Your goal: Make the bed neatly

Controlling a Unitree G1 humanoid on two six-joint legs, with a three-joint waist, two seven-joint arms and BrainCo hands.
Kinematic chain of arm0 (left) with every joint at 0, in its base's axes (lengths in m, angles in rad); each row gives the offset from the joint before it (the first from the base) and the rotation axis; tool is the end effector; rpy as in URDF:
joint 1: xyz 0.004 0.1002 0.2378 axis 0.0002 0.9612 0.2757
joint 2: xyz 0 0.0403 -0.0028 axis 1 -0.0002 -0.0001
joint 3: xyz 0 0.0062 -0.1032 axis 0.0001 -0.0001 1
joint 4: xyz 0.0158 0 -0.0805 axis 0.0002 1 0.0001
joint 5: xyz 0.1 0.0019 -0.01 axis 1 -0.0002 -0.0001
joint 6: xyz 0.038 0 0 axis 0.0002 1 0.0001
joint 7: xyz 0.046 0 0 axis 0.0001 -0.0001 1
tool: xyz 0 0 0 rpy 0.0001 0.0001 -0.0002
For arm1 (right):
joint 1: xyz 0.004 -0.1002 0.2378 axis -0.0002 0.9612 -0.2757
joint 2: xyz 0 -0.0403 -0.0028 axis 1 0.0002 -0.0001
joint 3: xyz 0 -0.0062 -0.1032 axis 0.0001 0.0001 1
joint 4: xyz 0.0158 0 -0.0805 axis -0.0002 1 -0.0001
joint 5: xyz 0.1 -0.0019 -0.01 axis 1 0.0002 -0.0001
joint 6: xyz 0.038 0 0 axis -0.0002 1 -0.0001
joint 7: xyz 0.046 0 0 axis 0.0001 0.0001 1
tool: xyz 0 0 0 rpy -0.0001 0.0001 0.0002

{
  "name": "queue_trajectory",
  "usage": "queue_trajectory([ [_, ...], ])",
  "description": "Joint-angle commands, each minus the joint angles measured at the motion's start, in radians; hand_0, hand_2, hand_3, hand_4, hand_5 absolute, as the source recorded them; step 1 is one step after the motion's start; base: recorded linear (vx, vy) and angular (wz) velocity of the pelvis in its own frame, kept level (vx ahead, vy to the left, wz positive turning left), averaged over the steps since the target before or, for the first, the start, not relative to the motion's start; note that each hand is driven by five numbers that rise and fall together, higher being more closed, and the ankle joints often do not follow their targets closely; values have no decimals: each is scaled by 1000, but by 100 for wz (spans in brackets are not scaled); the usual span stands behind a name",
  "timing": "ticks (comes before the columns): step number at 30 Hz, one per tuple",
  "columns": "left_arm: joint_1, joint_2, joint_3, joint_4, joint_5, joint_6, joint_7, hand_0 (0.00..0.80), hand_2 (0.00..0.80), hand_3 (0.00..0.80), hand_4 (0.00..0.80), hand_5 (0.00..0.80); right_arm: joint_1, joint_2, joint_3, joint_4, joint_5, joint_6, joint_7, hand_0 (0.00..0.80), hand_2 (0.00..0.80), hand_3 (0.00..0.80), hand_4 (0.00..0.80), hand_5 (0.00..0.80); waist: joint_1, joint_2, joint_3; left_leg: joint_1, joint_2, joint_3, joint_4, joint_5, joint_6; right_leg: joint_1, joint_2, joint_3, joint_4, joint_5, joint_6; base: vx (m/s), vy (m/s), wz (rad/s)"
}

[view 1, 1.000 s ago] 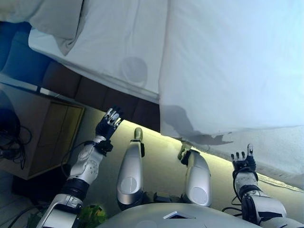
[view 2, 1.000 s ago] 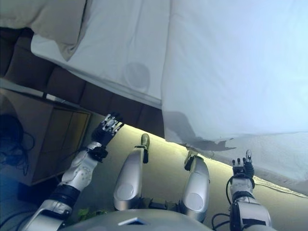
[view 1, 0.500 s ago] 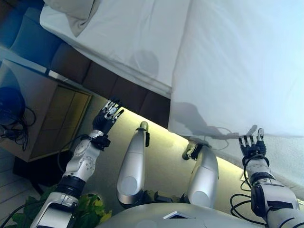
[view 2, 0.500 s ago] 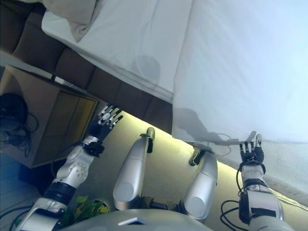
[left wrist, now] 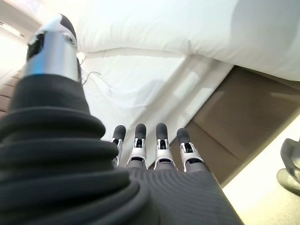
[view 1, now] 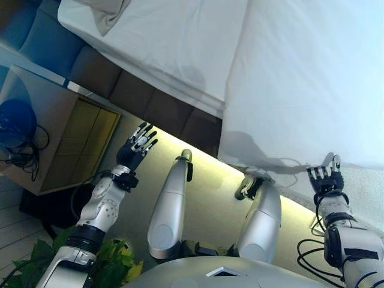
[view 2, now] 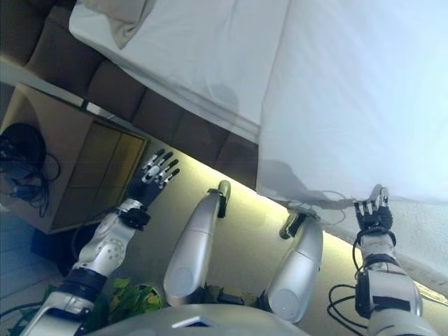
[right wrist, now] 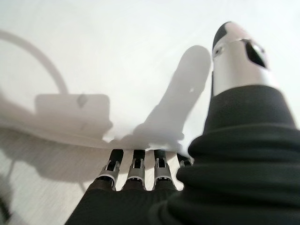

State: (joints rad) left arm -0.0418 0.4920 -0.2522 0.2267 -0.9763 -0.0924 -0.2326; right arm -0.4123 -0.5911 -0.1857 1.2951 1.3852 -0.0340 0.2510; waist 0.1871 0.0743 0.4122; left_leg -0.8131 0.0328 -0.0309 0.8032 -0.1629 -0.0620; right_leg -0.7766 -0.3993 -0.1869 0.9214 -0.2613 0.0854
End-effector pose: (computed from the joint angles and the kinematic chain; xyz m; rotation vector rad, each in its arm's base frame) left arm 0.2027 0.2157 0.0205 -0.4718 0.1579 -0.2630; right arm 0.1960 -0.3454 -0.0059 0.9513 0.1586 -0.6926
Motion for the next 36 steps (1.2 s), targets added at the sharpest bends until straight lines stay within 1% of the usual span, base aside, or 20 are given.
queue_trajectory([
  [1, -16, 20, 30, -47, -44, -7, -32, 0, 0, 0, 0, 0, -2, -111, -40, 17, -30, -22, 36, 800, 800, 800, 800, 800, 23, 40, -32, 9, 31, -44, 60, -79, 13, -11, -36, 63, -10, 60, 48, 34, -1, 3],
  [9, -13, 25, 35, -35, -59, 12, -49, 0, 0, 0, 0, 0, -26, -122, -28, -8, -71, -11, 63, 800, 800, 800, 800, 800, 24, 39, -44, 8, 32, -43, 54, -72, 13, -21, -35, 63, 1, 61, 49, 29, 15, 3],
  [13, -7, 22, 30, -35, -61, 20, -49, 0, 0, 0, 0, 0, 2, -90, 6, -15, -196, -56, 63, 800, 800, 800, 800, 800, 23, 35, -53, 42, 29, -35, 6, -52, 12, 13, -28, 57, -42, 79, 53, 56, 41, 4],
  [15, -4, 20, 28, -47, -59, 27, -41, 0, 0, 0, 0, 0, 14, -64, 25, -28, -218, -76, 69, 800, 800, 800, 800, 800, 26, 32, -57, 71, 28, -30, -40, -36, 11, 46, -30, 44, -86, 99, 58, 66, 52, 13],
  [19, -14, 8, 18, -37, -60, 16, -48, 0, 0, 0, 0, 0, 6, -29, 49, -53, -228, -87, 79, 800, 800, 800, 800, 800, 34, 28, -72, 124, 23, -22, -132, 1, 7, 110, -37, 20, -176, 137, 69, 69, 92, 14],
  [22, -26, 6, 6, -36, -72, 14, -41, 0, 0, 0, 0, 0, -14, -2, 73, -77, -225, -89, 72, 800, 800, 800, 800, 800, 45, 29, -86, 160, 17, -15, -188, 23, 6, 161, -50, 2, -238, 164, 78, 73, 126, 16],
  [25, -36, 12, 7, -34, -65, 15, -36, 0, 0, 0, 0, 0, -41, 30, 99, -109, -229, -97, 36, 800, 800, 800, 800, 800, 64, 24, -99, 198, 17, -12, -232, 39, 8, 211, -69, -28, -289, 193, 90, 73, 77, 20],
  [30, -35, 19, 31, -37, -44, 37, -38, 0, 0, 0, 0, 0, -50, 92, 158, -200, -242, -108, -34, 800, 800, 800, 800, 800, 90, -9, -119, 268, 17, -7, -298, 57, 8, 318, -80, -73, -394, 237, 107, 101, 25, 20],
  [34, -14, 12, 45, -38, -39, 60, -41, 0, 0, 0, 0, 0, -17, 137, 189, -264, -243, -101, -52, 800, 800, 800, 800, 800, 110, -35, -150, 335, 12, -13, -370, 82, 11, 425, -70, -110, -515, 280, 124, 123, 18, 33],
  [35, -12, 6, 47, -33, -38, 60, -41, 0, 0, 0, 0, 0, -14, 152, 202, -279, -255, -94, -57, 800, 800, 800, 800, 800, 116, -43, -163, 357, 10, -16, -395, 91, 13, 456, -65, -121, -550, 294, 127, 39, 40, 29],
  [36, -9, 2, 49, -35, -34, 63, -43, 0, 0, 0, 0, 0, -12, 159, 209, -290, -262, -91, -66, 800, 800, 800, 800, 800, 118, -47, -166, 361, 5, -15, -417, 122, 19, 471, -65, -136, -584, 322, 118, 50, 62, 23],
])
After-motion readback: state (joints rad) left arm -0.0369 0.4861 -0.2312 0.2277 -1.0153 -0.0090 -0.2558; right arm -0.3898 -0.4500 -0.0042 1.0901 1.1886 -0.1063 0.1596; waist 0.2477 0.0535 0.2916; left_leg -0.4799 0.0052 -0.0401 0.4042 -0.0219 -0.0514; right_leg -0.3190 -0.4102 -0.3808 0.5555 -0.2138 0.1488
